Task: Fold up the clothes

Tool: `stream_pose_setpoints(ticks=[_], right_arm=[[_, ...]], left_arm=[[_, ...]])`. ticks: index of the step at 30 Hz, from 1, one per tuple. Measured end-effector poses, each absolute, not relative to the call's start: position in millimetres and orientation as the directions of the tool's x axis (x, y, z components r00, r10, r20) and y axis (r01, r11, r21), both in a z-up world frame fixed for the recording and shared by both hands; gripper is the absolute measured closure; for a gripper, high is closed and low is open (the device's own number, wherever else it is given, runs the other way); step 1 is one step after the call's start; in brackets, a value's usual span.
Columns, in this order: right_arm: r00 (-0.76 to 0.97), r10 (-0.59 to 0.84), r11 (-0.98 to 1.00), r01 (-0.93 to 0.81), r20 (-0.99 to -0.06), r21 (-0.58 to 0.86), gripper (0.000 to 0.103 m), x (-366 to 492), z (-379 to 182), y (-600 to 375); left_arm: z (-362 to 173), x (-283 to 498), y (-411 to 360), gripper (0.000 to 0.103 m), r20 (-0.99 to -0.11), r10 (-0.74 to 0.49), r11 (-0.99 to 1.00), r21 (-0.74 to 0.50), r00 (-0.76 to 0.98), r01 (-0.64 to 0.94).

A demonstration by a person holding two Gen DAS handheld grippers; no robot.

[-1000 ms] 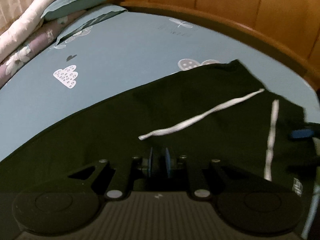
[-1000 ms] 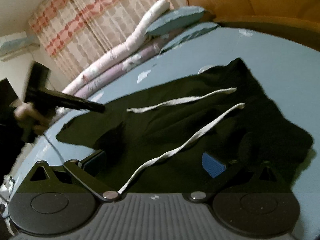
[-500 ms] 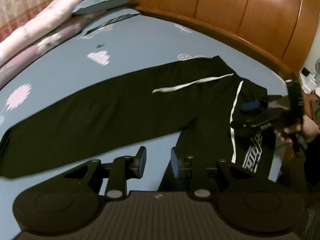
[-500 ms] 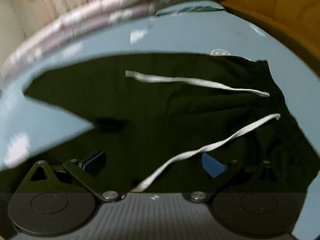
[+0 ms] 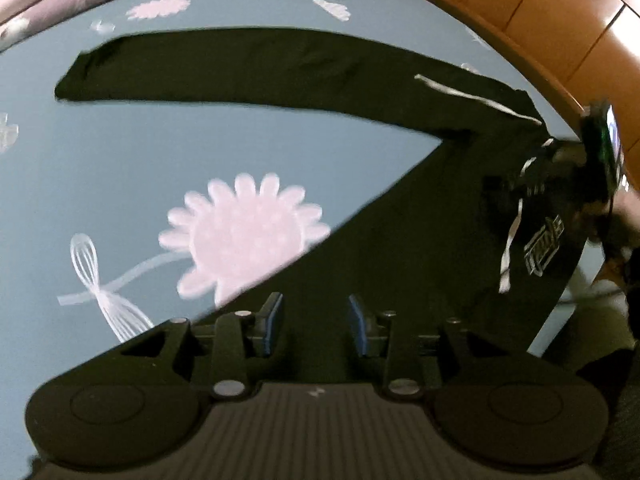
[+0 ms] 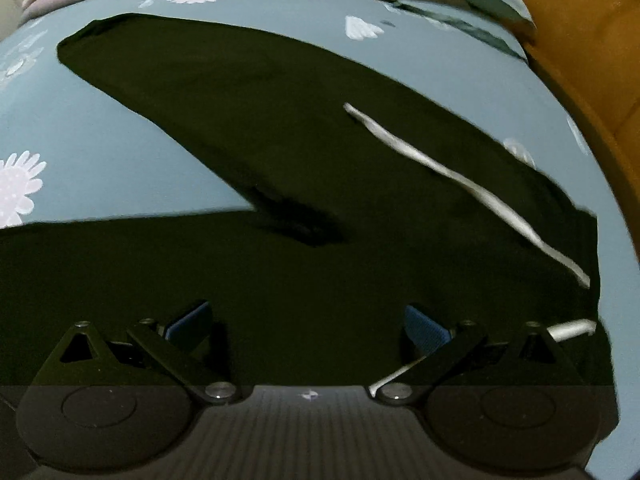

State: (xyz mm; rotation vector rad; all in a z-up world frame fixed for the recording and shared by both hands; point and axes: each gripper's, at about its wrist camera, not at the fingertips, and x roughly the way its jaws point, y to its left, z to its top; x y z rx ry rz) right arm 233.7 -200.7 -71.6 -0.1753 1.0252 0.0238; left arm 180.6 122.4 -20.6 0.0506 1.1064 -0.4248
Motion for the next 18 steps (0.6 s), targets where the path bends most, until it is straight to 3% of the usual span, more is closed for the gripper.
stream_pose_setpoints(ticks=[9, 18], right_arm=[[0.518, 0.035, 0.956, -0.265, -0.854, -0.122, 0.000, 248.4, -54.4, -142.5], [0.425, 0.194, 0.868, -0.495, -0.884, -0.047, 0.000, 259.0, -70.1, -51.6]], left_arm=[[-76.4, 179.5, 149.8, 0.069, -0.886, -0.285, 0.947, -0.203, 0.366, 0.248], [-71.1, 186.0, 172.4, 0.066, -0.854, -0.280, 0.957, -0.215, 0.438, 0.192]])
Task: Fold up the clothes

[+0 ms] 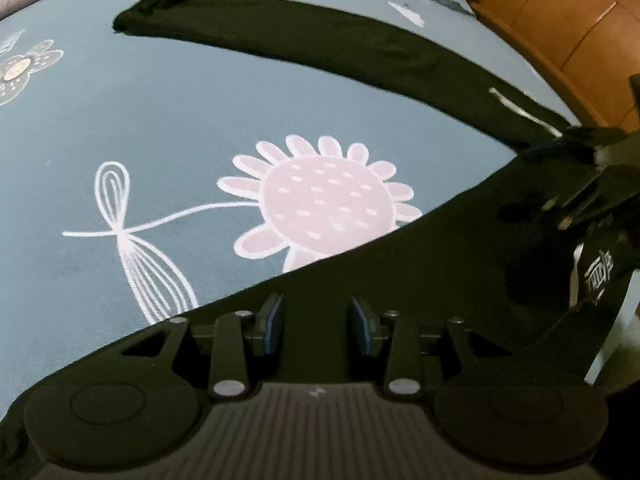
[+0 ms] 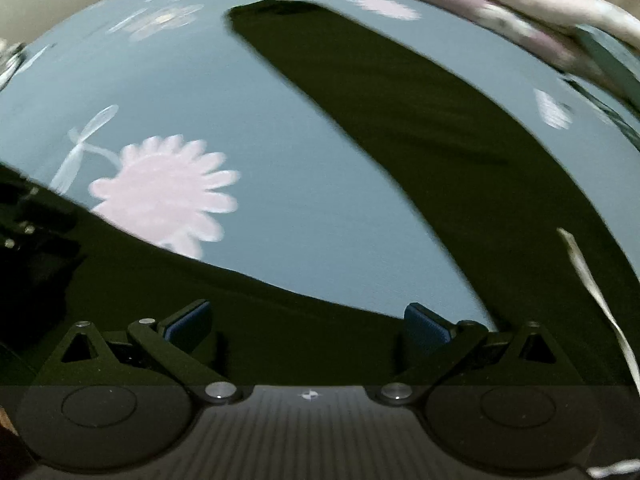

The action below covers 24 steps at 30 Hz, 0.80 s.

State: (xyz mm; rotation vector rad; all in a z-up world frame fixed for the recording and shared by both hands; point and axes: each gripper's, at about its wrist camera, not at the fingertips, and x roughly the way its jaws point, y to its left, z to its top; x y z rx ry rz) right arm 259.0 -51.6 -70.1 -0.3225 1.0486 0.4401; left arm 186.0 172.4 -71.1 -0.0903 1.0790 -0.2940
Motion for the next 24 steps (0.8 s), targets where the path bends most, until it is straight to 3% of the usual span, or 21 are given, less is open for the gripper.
stream_pose_setpoints(ticks=[13, 24], right_arm=[[0.333, 0.221, 0.843, -0.538, -0.916, 0.008, 0.000, 277.2, -94.0, -9.1], [0.336, 0.211, 0.850, -0.527, -0.918, 0.002, 0.000, 276.6, -97.4, -8.1]], left_arm=[[-70.7, 140.8, 231.8, 0.059, -0.866, -0.145, 0.980, -0.193, 0.478, -0.051], [-57.5, 137.0, 258.0, 0.056, -0.854, -0.089, 0.984, -0.156, 0.513, -0.089]])
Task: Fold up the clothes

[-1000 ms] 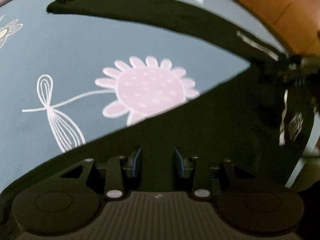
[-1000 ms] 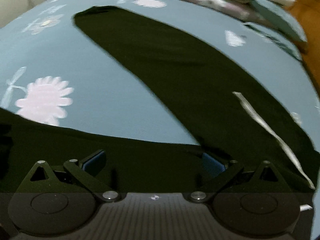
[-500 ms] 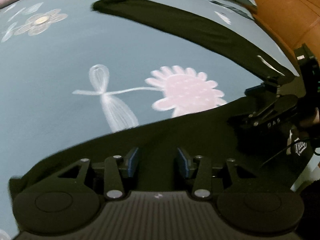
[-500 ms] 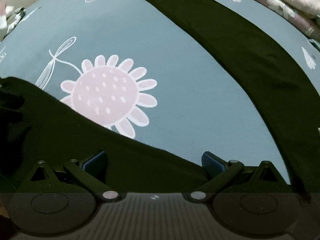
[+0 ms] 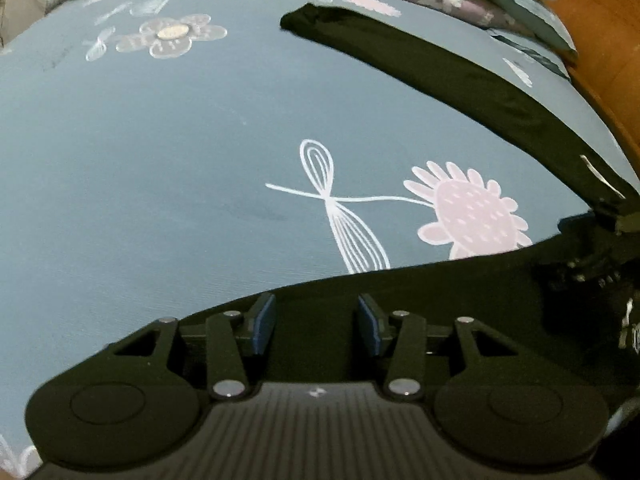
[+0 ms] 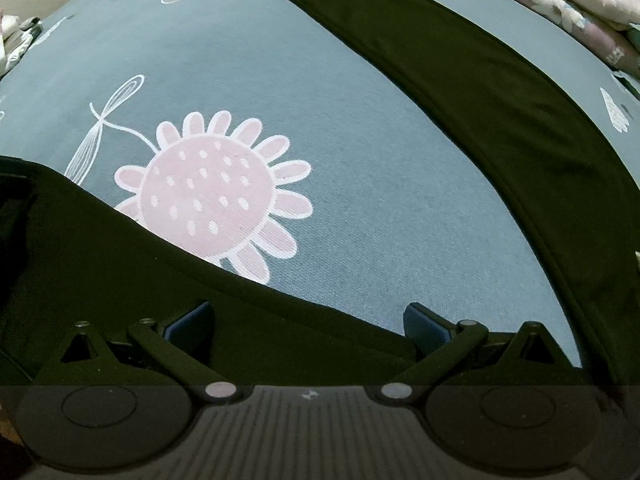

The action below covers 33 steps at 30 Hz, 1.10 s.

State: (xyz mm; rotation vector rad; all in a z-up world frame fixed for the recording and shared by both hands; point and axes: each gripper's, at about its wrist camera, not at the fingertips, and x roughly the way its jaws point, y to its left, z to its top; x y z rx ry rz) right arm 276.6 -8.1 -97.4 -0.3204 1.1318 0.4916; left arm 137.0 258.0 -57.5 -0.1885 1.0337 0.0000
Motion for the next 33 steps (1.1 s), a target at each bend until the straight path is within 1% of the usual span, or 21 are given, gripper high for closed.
stream_pose_setpoints(ticks=[1, 2, 4, 6, 9, 11, 13, 14, 17, 21, 24, 26, 28, 29, 31, 32, 33], right_arm=[[0.336, 0.212, 0.850, -0.527, -0.918, 0.004, 0.000, 276.8, -97.7, -8.4], [0.335, 0.214, 0.850, -0.527, -0.918, 0.006, 0.000, 276.9, -97.9, -8.7], [0.335, 0.217, 0.850, -0.526, -0.917, 0.009, 0.000, 276.9, -98.3, -9.0], [0.335, 0.217, 0.850, -0.526, -0.917, 0.009, 0.000, 276.7, -99.0, -8.6], [0.334, 0.217, 0.850, -0.527, -0.917, 0.009, 0.000, 277.1, -99.1, -7.7], [0.335, 0.217, 0.850, -0.526, -0.917, 0.009, 0.000, 277.1, -99.2, -7.6], [0.336, 0.218, 0.850, -0.526, -0.916, 0.010, 0.000, 276.9, -99.4, -7.9], [0.337, 0.219, 0.851, -0.526, -0.916, 0.010, 0.000, 276.8, -99.5, -8.0], [0.339, 0.221, 0.851, -0.525, -0.915, 0.011, 0.000, 276.6, -99.7, -8.2], [0.337, 0.223, 0.850, -0.527, -0.915, 0.013, 0.000, 277.3, -100.2, -7.4], [0.337, 0.227, 0.849, -0.529, -0.914, 0.015, 0.000, 278.0, -99.8, -8.2], [0.337, 0.228, 0.848, -0.530, -0.914, 0.016, 0.000, 278.3, -99.5, -8.5], [0.337, 0.229, 0.847, -0.531, -0.913, 0.017, 0.000, 278.5, -99.3, -8.8], [0.337, 0.230, 0.848, -0.531, -0.913, 0.017, 0.000, 278.7, -99.1, -8.9], [0.337, 0.230, 0.847, -0.531, -0.913, 0.017, 0.000, 279.1, -98.8, -8.9], [0.338, 0.230, 0.847, -0.532, -0.913, 0.017, 0.000, 278.7, -98.7, -9.2], [0.338, 0.231, 0.847, -0.531, -0.912, 0.018, 0.000, 278.5, -98.6, -9.4]], left_arm=[[-54.9, 131.7, 257.4, 0.051, -0.857, -0.098, 0.982, -0.165, 0.506, -0.089], [-53.3, 126.4, 256.1, 0.049, -0.860, -0.109, 0.980, -0.176, 0.499, -0.090], [-56.9, 115.3, 251.0, 0.049, -0.864, -0.128, 0.975, -0.200, 0.487, -0.100], [-65.5, 108.0, 250.0, 0.049, -0.876, -0.114, 0.971, -0.198, 0.468, -0.135], [-75.3, 103.1, 258.7, 0.049, -0.894, -0.052, 0.968, -0.154, 0.445, -0.197], [-73.5, 102.3, 270.6, 0.046, -0.896, 0.000, 0.965, -0.117, 0.445, -0.236], [-70.2, 102.0, 283.1, 0.048, -0.898, 0.047, 0.958, -0.083, 0.437, -0.273], [-67.0, 100.7, 285.7, 0.048, -0.897, 0.050, 0.959, -0.080, 0.440, -0.272], [-53.8, 95.0, 283.0, 0.048, -0.881, 0.008, 0.969, -0.109, 0.473, -0.221], [-48.3, 88.9, 270.3, 0.044, -0.859, -0.166, 0.957, -0.259, 0.484, -0.133], [-61.1, 86.5, 260.9, 0.043, -0.864, -0.224, 0.942, -0.310, 0.450, -0.126], [-73.2, 87.6, 261.5, 0.043, -0.899, -0.177, 0.950, -0.262, 0.400, -0.170], [-77.2, 87.8, 265.1, 0.043, -0.924, -0.098, 0.965, -0.180, 0.369, -0.193], [-74.9, 88.5, 270.5, 0.042, -0.929, -0.055, 0.967, -0.141, 0.366, -0.211], [-70.2, 89.8, 281.4, 0.044, -0.933, 0.031, 0.968, -0.062, 0.358, -0.245], [-67.4, 90.3, 286.9, 0.044, -0.932, 0.050, 0.965, -0.047, 0.358, -0.257], [-63.5, 90.1, 290.9, 0.044, -0.928, 0.027, 0.963, -0.075, 0.372, -0.258]])
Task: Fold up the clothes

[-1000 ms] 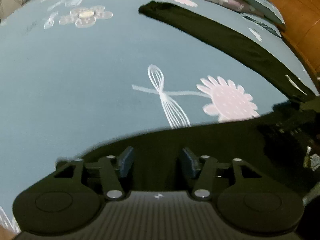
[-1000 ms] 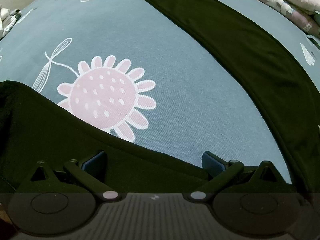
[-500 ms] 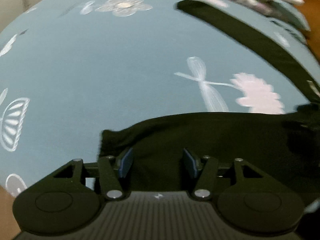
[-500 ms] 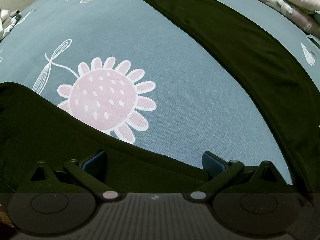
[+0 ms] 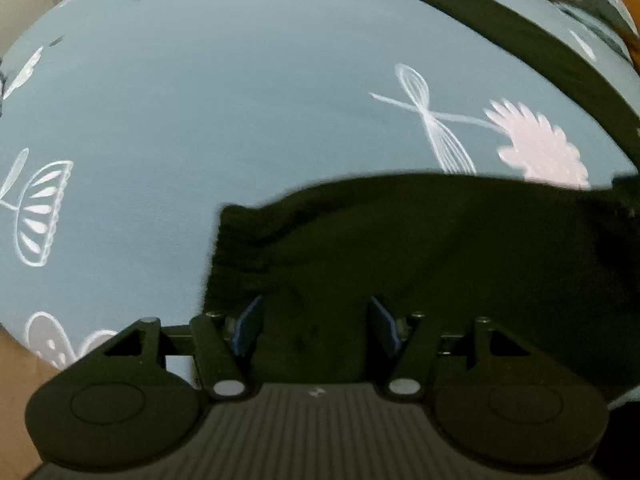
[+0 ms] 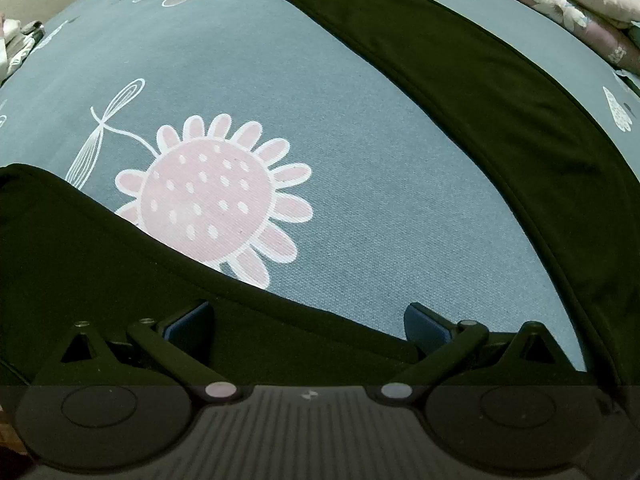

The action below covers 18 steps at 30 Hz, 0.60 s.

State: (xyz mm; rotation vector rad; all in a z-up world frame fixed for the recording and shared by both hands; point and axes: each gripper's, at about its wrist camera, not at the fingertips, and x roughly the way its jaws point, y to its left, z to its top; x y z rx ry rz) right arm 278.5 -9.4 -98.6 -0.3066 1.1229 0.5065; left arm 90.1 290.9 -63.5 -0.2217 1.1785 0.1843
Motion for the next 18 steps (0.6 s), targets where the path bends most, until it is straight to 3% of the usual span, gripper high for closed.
stream_pose_setpoints(ticks=[7, 12, 15, 18], right_arm=[[0.339, 0.224, 0.847, -0.531, -0.914, 0.011, 0.000, 277.3, -97.7, -8.1], [0.340, 0.225, 0.847, -0.531, -0.913, 0.010, 0.000, 277.0, -98.8, -8.1], [0.339, 0.220, 0.848, -0.530, -0.915, 0.007, 0.000, 277.3, -99.2, -7.3], [0.340, 0.218, 0.850, -0.527, -0.915, 0.006, 0.000, 277.2, -100.1, -6.9]], left_arm=[[-59.6, 102.7, 282.6, 0.041, -0.880, -0.132, 0.952, -0.241, 0.456, -0.190], [-76.6, 116.7, 296.5, 0.043, -0.901, -0.035, 0.943, -0.173, 0.432, -0.284], [-70.2, 117.6, 305.3, 0.043, -0.891, -0.029, 0.929, -0.192, 0.454, -0.316], [-55.6, 120.9, 293.5, 0.042, -0.870, -0.072, 0.943, -0.219, 0.488, -0.250]])
